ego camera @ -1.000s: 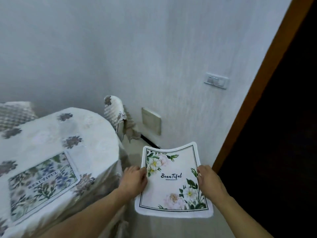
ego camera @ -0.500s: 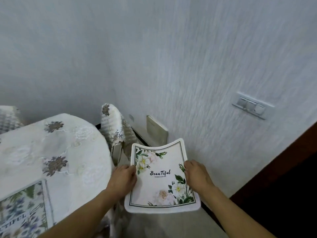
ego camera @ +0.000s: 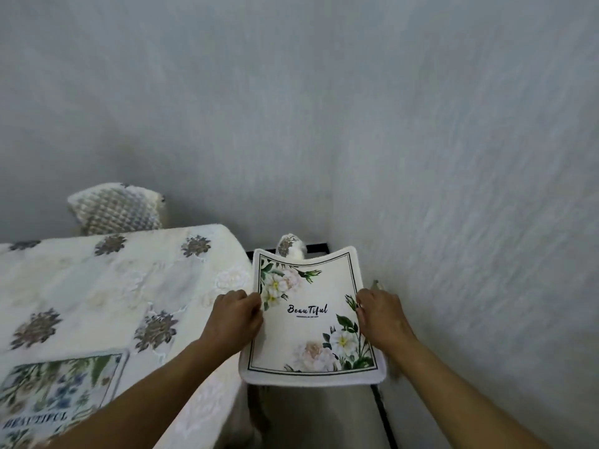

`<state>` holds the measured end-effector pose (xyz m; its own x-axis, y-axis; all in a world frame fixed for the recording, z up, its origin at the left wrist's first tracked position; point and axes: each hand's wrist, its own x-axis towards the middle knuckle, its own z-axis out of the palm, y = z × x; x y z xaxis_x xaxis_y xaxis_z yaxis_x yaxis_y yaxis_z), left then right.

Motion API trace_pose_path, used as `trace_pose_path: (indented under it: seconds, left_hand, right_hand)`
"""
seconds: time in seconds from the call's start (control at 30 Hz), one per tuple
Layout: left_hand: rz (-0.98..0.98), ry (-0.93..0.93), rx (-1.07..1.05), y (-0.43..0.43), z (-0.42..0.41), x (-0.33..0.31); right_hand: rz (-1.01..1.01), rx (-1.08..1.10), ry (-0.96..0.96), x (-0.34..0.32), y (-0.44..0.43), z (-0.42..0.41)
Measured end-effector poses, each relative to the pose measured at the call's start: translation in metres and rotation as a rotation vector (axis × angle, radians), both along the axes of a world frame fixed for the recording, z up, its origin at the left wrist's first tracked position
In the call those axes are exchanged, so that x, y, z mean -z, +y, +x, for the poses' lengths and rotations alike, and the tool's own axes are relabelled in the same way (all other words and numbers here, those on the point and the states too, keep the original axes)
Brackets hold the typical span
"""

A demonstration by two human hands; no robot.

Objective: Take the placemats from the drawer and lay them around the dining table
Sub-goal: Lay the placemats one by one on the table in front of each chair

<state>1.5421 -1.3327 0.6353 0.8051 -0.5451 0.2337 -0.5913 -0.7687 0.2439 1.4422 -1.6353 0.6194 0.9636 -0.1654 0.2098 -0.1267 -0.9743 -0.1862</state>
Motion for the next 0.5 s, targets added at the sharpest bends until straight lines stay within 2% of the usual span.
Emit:
trace_pose_path:
  seconds: [0.27,0.5]
  left_hand:
    - [-0.021,0.027,-0.339,0.024,0.093,0.004]
    - [-0.026,0.104,-0.561,0.04,0.177,0.017]
  right_hand:
    - [-0.043,-0.356,0.049,-0.01,0.015,0.205]
    - [-0.061,-0.534,0.093,0.003,0.034,0.337]
